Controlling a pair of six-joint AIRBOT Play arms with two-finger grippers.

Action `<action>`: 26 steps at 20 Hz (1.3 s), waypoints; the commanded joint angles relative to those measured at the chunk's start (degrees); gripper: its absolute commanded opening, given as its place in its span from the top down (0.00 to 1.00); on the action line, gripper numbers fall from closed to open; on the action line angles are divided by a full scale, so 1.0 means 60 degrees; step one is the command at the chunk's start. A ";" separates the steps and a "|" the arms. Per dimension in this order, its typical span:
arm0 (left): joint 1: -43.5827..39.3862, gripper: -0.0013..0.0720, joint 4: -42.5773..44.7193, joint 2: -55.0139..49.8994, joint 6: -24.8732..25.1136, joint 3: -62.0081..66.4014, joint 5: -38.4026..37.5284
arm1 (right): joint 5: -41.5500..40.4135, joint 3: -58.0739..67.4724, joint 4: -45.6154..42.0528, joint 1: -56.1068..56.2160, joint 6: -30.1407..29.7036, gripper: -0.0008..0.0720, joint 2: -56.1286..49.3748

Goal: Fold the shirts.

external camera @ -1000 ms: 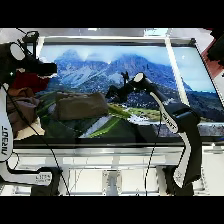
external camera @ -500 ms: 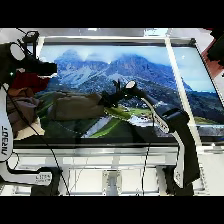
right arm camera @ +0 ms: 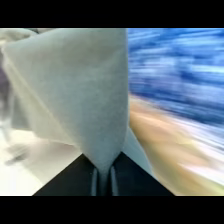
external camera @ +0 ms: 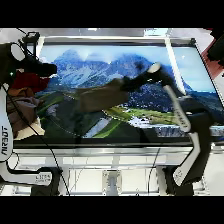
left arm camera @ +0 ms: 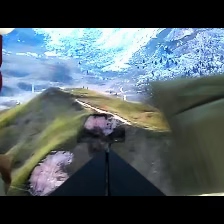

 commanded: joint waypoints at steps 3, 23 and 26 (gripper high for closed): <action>0.0004 0.97 -0.0426 -0.0007 -0.0036 -0.0004 -0.0069 | 0.3202 0.0062 -0.5788 -0.3220 0.0743 0.95 0.3053; -0.0004 0.97 -0.2211 -0.0007 -0.0044 -0.0004 -0.0586 | 0.4433 -0.1049 -0.3661 -0.6186 0.0994 0.27 0.4073; -0.0004 0.97 -0.2514 -0.0011 -0.0106 -0.0004 -0.0492 | 0.2299 -0.1078 -0.0827 -0.5129 -0.0568 0.28 0.4069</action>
